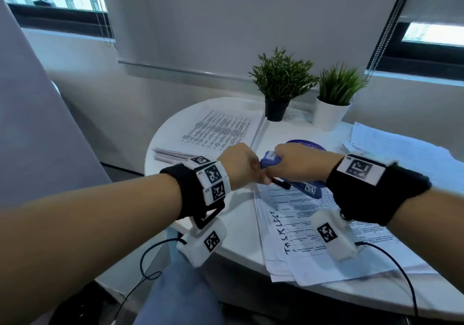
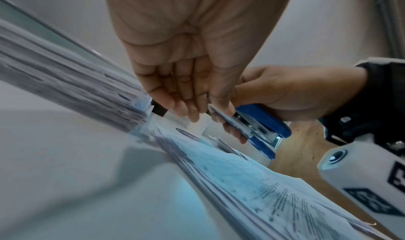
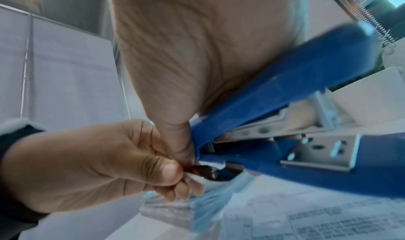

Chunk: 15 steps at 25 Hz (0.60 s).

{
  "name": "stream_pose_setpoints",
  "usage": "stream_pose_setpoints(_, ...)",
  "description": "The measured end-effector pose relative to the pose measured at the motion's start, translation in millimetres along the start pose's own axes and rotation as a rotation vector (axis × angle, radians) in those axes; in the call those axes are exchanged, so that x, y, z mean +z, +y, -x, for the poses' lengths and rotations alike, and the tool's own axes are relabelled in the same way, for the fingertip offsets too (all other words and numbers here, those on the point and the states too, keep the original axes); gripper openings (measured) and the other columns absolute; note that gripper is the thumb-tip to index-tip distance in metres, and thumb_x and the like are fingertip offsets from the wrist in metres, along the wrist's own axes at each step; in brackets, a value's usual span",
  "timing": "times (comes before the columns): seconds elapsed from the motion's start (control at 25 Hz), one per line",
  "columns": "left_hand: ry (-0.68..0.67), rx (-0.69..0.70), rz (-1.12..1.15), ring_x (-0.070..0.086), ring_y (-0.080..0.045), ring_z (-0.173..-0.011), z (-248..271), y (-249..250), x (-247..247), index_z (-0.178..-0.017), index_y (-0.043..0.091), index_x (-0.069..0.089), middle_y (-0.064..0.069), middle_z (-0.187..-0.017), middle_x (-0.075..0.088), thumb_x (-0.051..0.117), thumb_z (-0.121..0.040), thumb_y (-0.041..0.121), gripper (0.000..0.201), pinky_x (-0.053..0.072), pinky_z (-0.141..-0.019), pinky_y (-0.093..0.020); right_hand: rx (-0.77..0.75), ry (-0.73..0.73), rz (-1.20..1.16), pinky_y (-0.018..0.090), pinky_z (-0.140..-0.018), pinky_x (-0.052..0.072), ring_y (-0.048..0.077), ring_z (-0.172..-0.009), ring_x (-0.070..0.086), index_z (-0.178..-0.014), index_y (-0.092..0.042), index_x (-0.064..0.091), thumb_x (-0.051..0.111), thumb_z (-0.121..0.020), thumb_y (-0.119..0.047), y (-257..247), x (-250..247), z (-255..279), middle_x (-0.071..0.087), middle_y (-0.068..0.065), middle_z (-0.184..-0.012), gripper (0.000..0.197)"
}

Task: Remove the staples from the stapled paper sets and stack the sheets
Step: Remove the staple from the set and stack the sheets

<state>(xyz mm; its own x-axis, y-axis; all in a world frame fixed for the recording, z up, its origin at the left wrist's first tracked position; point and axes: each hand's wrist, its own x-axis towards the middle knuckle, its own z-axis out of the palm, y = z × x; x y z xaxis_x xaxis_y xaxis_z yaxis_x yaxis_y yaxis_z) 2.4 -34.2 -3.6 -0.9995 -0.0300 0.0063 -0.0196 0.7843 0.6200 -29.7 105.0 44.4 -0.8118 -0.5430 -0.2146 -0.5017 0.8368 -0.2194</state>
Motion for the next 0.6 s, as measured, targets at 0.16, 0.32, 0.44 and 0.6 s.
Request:
stream_pose_setpoints(0.16, 0.011, 0.054, 0.175, 0.052, -0.009, -0.057, 4, 0, -15, -0.070, 0.014, 0.071, 0.002, -0.063, 0.060, 0.083, -0.073, 0.020, 0.014, 0.042, -0.052, -0.015, -0.022, 0.057, -0.060, 0.030, -0.056, 0.033, 0.018, -0.063, 0.047, -0.094, 0.008, 0.062, 0.062, -0.089, -0.044, 6, -9, 5, 0.058, 0.013, -0.079, 0.052)
stream_pose_setpoints(0.32, -0.059, 0.053, 0.266, 0.057, -0.010, -0.064, 4, 0, -26, -0.081, 0.010, 0.076, -0.003, -0.069, 0.067, 0.082, -0.074, 0.015, 0.011, 0.049, -0.070, -0.025, -0.057, 0.069, -0.142, 0.030, -0.059, 0.035, 0.017, -0.064, 0.048, -0.092, 0.006, 0.061, 0.060, -0.090, -0.045, 7, -11, 11, 0.060, 0.010, -0.079, 0.051)
stream_pose_setpoints(0.44, -0.130, 0.049, 0.390, 0.061, -0.010, -0.062, 5, -5, -36, -0.075, 0.014, 0.076, -0.003, -0.067, 0.069, 0.080, -0.076, 0.006, 0.009, 0.054, -0.074, -0.026, -0.011, 0.081, -0.204, 0.030, -0.064, 0.037, 0.014, -0.071, 0.049, -0.089, -0.012, 0.052, 0.054, -0.092, -0.045, 7, -11, 17, 0.057, 0.000, -0.084, 0.033)
stream_pose_setpoints(0.6, -0.092, -0.013, 0.513, 0.061, -0.009, -0.056, 13, -16, -47, -0.075, 0.004, 0.073, -0.002, -0.063, 0.070, 0.074, -0.079, 0.000, 0.006, 0.055, -0.065, -0.020, -0.018, 0.092, -0.168, 0.033, -0.066, 0.038, 0.015, -0.067, 0.045, -0.083, -0.016, 0.044, 0.051, -0.094, -0.038, 9, -4, 26, 0.052, 0.000, -0.081, 0.025)
